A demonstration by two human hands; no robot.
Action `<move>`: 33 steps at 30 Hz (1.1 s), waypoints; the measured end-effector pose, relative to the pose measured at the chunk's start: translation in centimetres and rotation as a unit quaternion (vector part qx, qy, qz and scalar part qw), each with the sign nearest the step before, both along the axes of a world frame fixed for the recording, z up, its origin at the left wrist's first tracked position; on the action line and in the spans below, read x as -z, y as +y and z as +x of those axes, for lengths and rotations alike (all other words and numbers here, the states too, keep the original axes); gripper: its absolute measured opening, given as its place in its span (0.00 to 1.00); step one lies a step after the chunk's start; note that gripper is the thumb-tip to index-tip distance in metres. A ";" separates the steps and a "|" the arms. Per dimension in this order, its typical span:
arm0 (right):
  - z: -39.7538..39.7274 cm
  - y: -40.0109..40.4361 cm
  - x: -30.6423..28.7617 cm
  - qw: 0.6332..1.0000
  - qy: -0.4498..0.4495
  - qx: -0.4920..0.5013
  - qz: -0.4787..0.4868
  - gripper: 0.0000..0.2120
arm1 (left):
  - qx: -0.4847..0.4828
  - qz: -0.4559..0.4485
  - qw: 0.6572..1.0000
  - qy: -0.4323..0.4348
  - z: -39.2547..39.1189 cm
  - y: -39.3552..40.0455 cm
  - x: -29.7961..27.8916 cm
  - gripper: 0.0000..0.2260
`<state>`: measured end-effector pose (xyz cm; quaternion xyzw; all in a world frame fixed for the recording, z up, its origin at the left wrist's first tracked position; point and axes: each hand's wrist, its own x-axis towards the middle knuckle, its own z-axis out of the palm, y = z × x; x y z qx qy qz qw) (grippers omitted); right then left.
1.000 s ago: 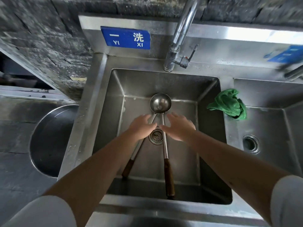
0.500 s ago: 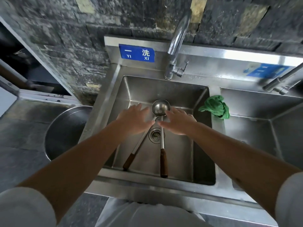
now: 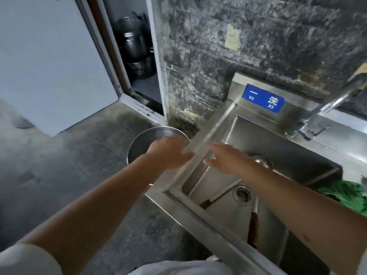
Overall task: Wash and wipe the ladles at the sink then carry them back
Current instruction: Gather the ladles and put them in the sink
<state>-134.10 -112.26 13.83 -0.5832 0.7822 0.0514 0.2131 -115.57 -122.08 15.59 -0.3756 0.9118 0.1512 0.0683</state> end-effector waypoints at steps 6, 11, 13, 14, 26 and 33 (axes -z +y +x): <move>17.5 -8.7 -1.5 0.989 -0.008 -0.143 -0.027 0.31 | -0.158 -0.040 0.987 0.003 19.1 -2.6 -2.0 0.24; 33.8 -12.7 -3.0 0.961 -0.027 -0.274 -0.016 0.39 | -0.301 -0.064 0.951 0.022 36.3 -1.2 -3.2 0.25; 40.4 -13.5 -3.8 0.943 -0.027 -0.332 -0.019 0.40 | -0.364 -0.073 0.928 0.013 42.6 0.3 -3.6 0.26; 43.5 -13.7 -4.1 0.931 -0.023 -0.363 -0.022 0.40 | -0.393 -0.076 0.916 0.012 45.3 1.4 -4.0 0.26; 75.6 -6.5 -5.0 0.732 -0.017 -0.681 -0.023 0.36 | -0.705 -0.046 0.707 -0.035 68.4 21.4 -3.7 0.27; 90.7 1.7 -4.4 0.577 -0.021 -0.816 -0.020 0.33 | -0.843 -0.028 0.536 -0.040 75.3 33.2 -3.8 0.27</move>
